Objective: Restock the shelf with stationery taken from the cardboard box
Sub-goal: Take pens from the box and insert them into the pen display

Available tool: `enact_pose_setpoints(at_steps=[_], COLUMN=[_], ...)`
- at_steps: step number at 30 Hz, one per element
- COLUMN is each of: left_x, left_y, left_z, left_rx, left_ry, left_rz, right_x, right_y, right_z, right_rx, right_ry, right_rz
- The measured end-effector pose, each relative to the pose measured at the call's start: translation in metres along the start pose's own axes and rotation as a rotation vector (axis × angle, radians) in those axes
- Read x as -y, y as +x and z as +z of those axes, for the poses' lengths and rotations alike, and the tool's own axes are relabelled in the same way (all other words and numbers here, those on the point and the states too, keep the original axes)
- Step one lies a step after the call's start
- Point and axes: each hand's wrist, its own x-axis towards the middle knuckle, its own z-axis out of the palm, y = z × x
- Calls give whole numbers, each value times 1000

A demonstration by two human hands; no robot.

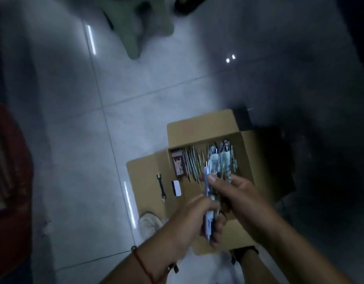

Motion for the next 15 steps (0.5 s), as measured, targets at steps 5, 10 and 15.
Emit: enact_pose_setpoints(at_steps=[5, 10, 15], left_x=[-92, -154, -192], left_y=[-183, -336, -416], left_z=[63, 84, 113], left_rx=[171, -46, -46], left_ry=[271, 644, 328], left_rz=[34, 271, 452], right_x=[128, 197, 217], right_y=[-160, -289, -352], right_z=[59, 131, 200], right_rx=[9, 12, 88], right_ry=[18, 137, 158], right_rz=[-83, -229, -268])
